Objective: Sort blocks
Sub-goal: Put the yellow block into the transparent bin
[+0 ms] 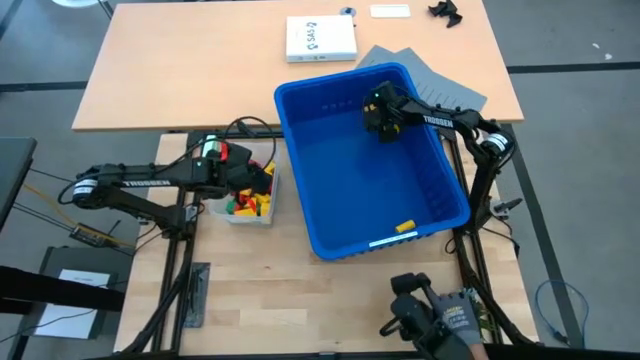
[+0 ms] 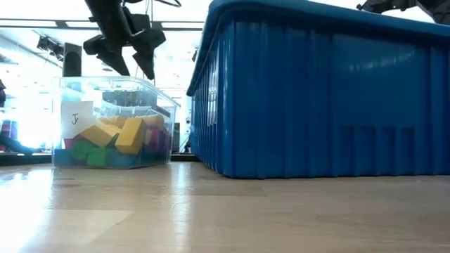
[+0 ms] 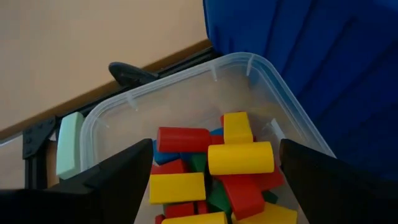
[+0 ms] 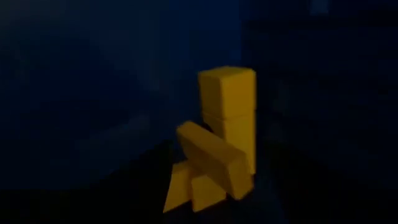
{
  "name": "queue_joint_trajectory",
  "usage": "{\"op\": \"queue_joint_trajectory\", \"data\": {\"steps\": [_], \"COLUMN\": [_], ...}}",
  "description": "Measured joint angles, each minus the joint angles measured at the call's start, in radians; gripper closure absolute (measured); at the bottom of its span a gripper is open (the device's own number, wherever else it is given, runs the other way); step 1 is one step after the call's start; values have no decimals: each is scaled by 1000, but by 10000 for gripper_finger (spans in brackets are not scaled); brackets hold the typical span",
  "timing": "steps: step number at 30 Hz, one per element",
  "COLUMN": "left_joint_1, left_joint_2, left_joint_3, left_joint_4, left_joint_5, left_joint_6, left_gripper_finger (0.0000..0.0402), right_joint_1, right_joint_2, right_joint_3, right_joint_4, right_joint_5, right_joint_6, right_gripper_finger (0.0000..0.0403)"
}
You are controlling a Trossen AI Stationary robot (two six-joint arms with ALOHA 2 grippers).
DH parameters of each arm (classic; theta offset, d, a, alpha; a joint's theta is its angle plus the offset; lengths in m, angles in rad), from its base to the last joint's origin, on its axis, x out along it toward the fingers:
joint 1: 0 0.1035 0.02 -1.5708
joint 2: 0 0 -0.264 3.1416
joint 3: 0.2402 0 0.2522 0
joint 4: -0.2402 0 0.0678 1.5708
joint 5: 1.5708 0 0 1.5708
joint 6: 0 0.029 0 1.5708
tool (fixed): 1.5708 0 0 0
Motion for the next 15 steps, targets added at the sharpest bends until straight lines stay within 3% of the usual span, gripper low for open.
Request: {"op": "queue_joint_trajectory", "data": {"steps": [7, 15], "left_joint_1": [0, 0], "left_joint_2": [0, 4], "left_joint_3": [0, 0], "left_joint_4": [14, 95], "left_joint_5": [-26, -29], "left_joint_6": [43, 111], "left_gripper_finger": [44, 44], "right_joint_1": [-61, -93], "right_joint_2": [4, 75], "right_joint_3": [0, 3], "right_joint_4": [24, 32], "right_joint_5": [-89, -6], "right_joint_6": [-38, -112], "right_gripper_finger": [147, 170]}}
